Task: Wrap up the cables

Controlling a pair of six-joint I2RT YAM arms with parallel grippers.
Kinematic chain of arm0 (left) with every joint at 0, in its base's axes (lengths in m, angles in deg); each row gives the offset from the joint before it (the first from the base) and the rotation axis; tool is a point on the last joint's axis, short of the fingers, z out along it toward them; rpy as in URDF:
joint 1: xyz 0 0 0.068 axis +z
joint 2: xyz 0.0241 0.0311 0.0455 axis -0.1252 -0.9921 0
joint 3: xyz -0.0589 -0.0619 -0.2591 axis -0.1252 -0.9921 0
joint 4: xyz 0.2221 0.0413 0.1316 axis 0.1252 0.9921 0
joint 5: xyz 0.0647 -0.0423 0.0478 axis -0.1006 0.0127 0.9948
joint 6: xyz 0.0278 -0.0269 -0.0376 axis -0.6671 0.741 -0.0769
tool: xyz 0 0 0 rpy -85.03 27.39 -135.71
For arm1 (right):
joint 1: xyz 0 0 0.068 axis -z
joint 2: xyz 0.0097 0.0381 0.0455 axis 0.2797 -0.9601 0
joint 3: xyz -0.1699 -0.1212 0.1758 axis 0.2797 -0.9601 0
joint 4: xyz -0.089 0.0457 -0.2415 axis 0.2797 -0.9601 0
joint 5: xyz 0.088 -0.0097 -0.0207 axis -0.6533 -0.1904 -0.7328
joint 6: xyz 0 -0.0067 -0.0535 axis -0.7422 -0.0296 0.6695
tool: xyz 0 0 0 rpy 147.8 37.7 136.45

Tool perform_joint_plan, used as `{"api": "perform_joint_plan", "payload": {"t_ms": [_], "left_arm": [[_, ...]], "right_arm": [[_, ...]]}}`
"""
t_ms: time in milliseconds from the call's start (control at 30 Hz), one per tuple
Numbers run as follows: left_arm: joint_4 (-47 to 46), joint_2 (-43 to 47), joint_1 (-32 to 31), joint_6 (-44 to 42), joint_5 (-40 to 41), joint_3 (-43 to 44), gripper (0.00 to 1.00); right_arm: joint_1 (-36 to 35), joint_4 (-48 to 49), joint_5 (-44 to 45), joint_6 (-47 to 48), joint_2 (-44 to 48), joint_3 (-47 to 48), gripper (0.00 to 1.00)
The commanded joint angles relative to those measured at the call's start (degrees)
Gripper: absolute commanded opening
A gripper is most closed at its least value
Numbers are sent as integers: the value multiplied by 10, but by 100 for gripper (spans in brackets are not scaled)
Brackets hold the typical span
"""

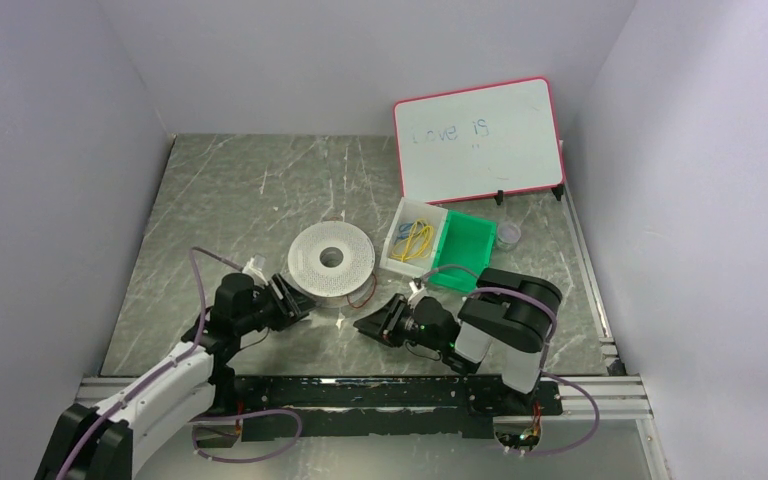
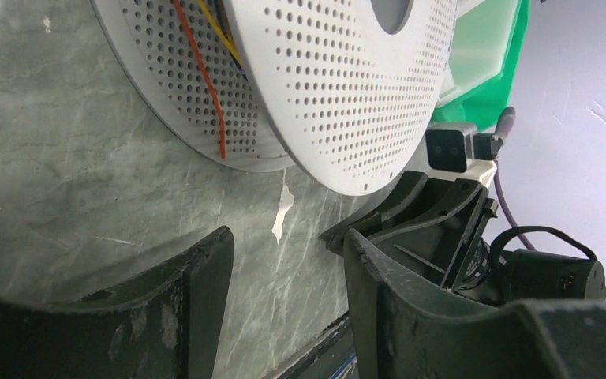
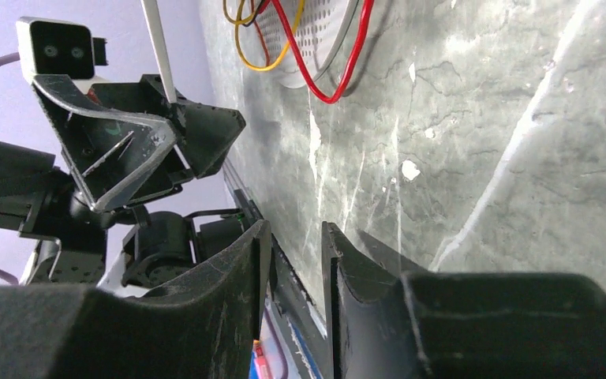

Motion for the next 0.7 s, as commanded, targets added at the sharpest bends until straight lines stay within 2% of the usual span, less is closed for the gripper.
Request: {"api": "perform_joint_plan", "payload": {"t_ms": [0,133,400,667], "left_arm": [[84,30,5,-27,23,39,58],[123,46,5,-41,35,59,60],[169,32,5,-77,56,101,64],[224,5,5,-114,77,181,66]], "right_arm": [[0,-53,21,38,36,-6,34],[22,-154,28,91,100,1,34],[40,-486,126,266,285,99,37],[101,-667,185,393,387,175,48]]}}
